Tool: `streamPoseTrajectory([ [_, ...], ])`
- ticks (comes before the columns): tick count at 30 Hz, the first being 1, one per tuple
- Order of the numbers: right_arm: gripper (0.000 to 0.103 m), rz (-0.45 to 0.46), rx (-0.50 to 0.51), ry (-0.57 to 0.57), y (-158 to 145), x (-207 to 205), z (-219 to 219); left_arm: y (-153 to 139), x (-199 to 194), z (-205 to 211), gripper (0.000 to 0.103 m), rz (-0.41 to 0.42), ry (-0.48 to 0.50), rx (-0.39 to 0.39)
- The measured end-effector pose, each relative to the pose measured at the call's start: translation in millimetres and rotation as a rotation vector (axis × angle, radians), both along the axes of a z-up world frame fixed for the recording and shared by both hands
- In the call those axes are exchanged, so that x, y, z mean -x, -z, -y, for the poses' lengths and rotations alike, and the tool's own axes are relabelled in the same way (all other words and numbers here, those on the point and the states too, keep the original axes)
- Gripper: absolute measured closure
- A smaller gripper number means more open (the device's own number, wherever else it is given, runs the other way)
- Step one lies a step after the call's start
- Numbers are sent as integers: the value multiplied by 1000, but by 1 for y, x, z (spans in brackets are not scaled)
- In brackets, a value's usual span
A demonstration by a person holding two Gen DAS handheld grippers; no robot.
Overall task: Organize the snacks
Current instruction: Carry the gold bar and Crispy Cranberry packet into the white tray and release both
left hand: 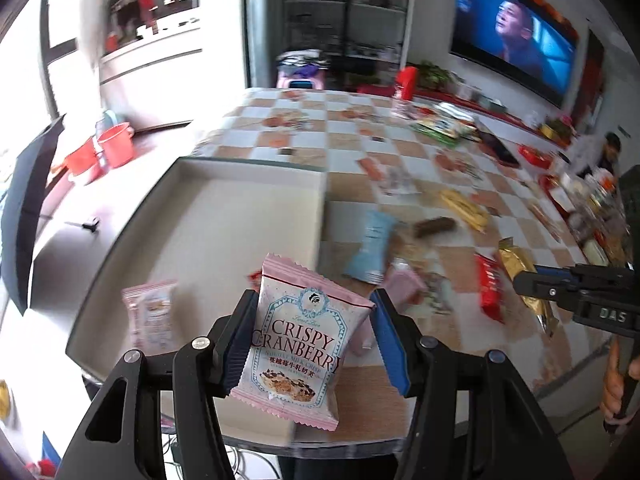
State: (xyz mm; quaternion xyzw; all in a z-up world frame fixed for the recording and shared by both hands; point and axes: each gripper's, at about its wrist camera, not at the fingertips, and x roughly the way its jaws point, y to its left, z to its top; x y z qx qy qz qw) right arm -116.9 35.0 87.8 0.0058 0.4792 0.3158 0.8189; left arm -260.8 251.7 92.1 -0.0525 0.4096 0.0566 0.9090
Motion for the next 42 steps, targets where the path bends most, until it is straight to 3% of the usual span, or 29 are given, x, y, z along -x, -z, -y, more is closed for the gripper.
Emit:
streamPoseTrajectory([
  [12, 79, -18, -77, -207, -5, -13, -134, 17, -6, -71, 43, -32, -168, 20],
  [21, 79, -65, -120, -262, 10, -29, -202, 33, -22, -104, 42, -73, -230, 15],
  [23, 79, -79, -112, -257, 16, -33, -210, 35, -23, -105, 39, -67, -236, 12],
  [27, 77, -139, -81, -246, 29, -41, -213, 34, -19, -104, 21, -17, -242, 17],
  [28, 58, -146, -73, -242, 30, -42, -211, 32, -18, -104, 21, -2, -240, 21],
  [29, 17, -143, -67, -231, 29, -43, -206, 30, -15, -102, 20, 12, -236, 25],
  [31, 0, -120, -82, -205, 26, -42, -193, 27, -12, -97, 19, 24, -233, 28],
  [37, 0, -124, -78, -118, 19, -36, -138, 16, 8, -73, 15, 53, -241, 115],
  [42, 0, -103, -28, 21, 19, -11, -76, 4, 30, -40, 15, 131, -275, 120],
])
